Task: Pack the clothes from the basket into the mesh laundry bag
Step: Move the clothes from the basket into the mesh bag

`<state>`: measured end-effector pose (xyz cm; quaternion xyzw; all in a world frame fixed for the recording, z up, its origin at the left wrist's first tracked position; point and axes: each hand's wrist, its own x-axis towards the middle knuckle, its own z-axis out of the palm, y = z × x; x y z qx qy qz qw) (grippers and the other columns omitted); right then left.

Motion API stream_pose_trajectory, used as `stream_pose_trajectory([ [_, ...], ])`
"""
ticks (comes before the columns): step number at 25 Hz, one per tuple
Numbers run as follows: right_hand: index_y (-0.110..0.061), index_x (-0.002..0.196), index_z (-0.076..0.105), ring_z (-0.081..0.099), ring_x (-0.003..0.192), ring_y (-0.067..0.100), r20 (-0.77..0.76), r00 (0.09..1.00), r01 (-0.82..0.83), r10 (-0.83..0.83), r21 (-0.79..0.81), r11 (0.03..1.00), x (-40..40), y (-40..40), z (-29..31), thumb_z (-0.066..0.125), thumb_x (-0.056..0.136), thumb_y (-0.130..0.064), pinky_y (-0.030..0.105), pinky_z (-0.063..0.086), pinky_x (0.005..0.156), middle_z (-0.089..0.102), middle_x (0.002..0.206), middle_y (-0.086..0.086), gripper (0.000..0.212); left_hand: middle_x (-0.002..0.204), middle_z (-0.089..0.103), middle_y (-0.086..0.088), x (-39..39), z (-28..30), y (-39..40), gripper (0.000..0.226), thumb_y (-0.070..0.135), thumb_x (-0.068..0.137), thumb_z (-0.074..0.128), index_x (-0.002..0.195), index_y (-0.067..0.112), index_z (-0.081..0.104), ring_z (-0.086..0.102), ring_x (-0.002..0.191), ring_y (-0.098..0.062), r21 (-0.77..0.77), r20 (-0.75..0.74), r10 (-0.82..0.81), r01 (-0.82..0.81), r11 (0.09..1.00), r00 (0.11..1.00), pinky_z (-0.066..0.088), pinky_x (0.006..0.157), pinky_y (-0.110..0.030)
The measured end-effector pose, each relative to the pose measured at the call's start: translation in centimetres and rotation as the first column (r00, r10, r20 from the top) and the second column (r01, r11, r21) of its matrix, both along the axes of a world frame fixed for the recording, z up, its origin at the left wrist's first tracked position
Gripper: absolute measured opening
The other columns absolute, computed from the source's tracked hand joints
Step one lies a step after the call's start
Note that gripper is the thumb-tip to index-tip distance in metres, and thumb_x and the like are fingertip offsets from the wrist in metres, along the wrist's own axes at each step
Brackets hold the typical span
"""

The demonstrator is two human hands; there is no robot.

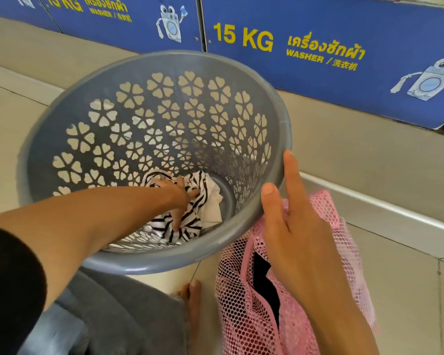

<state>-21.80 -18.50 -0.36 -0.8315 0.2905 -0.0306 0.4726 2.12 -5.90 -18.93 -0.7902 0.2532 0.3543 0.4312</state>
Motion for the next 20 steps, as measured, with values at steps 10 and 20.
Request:
stream_pose_trajectory([
  [10, -0.057, 0.151, 0.005, 0.041, 0.057, -0.038, 0.005, 1.0, -0.023, 0.023, 0.037, 0.999, 0.3, -0.5, 0.5, 0.03, 0.102, -0.051, -0.011, 0.03, 0.054, 0.045, 0.063, -0.022, 0.056, 0.079, 0.06, -0.001, 0.7, 8.1, -1.6, 0.028, 0.042, 0.081, 0.063, 0.079, 0.013, 0.063, 0.058, 0.077, -0.021, -0.41, -0.021, -0.04, 0.028, 0.912, 0.999, 0.055, 0.07, -0.034],
  [20, -0.051, 0.151, 0.025, 0.051, 0.131, 0.019, 0.083, 0.996, 0.015, -0.025, 0.124, 0.992, -4.2, -1.4, 1.4, 0.048, 0.101, -0.041, 0.038, 0.04, 0.105, 0.048, 0.15, -0.002, 0.056, 0.089, 0.071, -0.007, -4.2, 27.5, 4.1, 0.048, 0.026, 0.062, 0.076, 0.104, 0.004, 0.067, 0.068, 0.088, -0.032, -0.908, -0.352, 0.357, -0.408, 0.094, 0.865, 0.048, 0.074, -0.031],
])
